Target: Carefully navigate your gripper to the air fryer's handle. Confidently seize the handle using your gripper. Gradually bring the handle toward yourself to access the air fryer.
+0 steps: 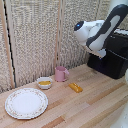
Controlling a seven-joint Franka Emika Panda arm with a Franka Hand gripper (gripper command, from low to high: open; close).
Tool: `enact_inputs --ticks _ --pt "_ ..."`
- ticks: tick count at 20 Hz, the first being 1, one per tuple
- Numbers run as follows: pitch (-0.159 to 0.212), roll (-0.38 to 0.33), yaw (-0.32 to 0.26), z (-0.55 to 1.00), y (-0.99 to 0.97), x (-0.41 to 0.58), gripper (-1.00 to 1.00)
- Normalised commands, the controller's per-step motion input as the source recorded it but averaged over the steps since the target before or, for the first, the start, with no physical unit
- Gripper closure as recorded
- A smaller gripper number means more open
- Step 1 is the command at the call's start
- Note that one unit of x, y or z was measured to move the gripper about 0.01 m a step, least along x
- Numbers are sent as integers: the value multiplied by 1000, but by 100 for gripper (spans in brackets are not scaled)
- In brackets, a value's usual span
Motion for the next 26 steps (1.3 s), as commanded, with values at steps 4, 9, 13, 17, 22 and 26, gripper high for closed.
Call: enact_inputs --ticks 4,9,13,17,22,26 --pt "0 -23 104 -160 -566 0 -100" --pt "0 -34 104 -55 -590 0 -100" --pt "4 -48 106 -2 -579 0 -100" --pt "35 -45 114 0 -537 0 -100" --pt "55 -38 135 0 -426 87 100" --pt "28 0 43 0 -131 164 100"
